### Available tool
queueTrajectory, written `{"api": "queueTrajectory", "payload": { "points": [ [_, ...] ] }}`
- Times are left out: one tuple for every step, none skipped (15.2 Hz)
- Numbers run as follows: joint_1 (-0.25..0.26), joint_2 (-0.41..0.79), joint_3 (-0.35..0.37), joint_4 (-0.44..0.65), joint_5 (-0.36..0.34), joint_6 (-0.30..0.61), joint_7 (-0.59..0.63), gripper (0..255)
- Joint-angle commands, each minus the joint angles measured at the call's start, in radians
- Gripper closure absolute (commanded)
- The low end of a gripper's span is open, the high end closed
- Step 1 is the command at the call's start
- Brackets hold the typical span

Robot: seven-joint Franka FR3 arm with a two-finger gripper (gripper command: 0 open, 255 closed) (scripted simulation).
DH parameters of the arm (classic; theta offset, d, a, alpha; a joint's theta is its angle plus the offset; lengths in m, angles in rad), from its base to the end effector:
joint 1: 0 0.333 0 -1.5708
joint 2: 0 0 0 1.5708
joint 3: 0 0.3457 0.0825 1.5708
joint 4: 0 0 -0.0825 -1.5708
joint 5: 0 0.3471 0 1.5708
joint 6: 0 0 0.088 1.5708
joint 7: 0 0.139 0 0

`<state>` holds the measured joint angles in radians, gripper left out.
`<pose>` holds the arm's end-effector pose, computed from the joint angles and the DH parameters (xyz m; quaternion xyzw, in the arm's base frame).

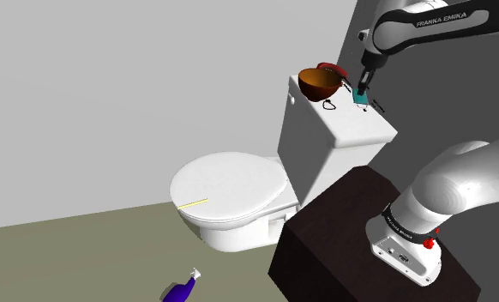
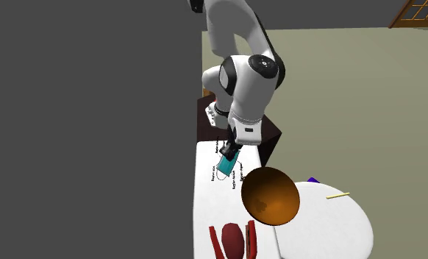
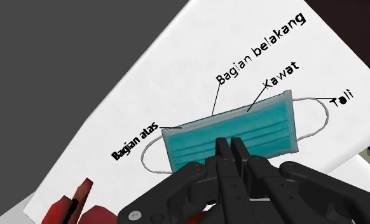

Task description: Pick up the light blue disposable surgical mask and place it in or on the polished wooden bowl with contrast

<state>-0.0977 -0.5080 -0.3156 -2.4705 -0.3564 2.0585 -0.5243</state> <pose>0.3184 -0.1806 0.4800 0.9845 0.1477 0.0015 0.0947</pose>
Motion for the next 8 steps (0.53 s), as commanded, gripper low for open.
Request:
{"api": "queueTrajectory", "payload": {
  "points": [
    [0.001,-0.011,0.005,0.023,0.005,-0.034,-0.005,255],
    [0.002,-0.014,0.007,0.034,0.007,-0.048,-0.008,255],
    [0.003,-0.017,0.010,0.045,0.010,-0.062,-0.010,255],
    [0.004,-0.019,0.012,0.057,0.012,-0.076,-0.012,255],
    [0.004,-0.021,0.014,0.068,0.014,-0.089,-0.015,255],
    [0.005,-0.023,0.016,0.080,0.016,-0.103,-0.017,255],
    [0.006,-0.025,0.018,0.092,0.018,-0.116,-0.020,255],
    [0.007,-0.027,0.020,0.104,0.021,-0.130,-0.022,255]
  ]
}}
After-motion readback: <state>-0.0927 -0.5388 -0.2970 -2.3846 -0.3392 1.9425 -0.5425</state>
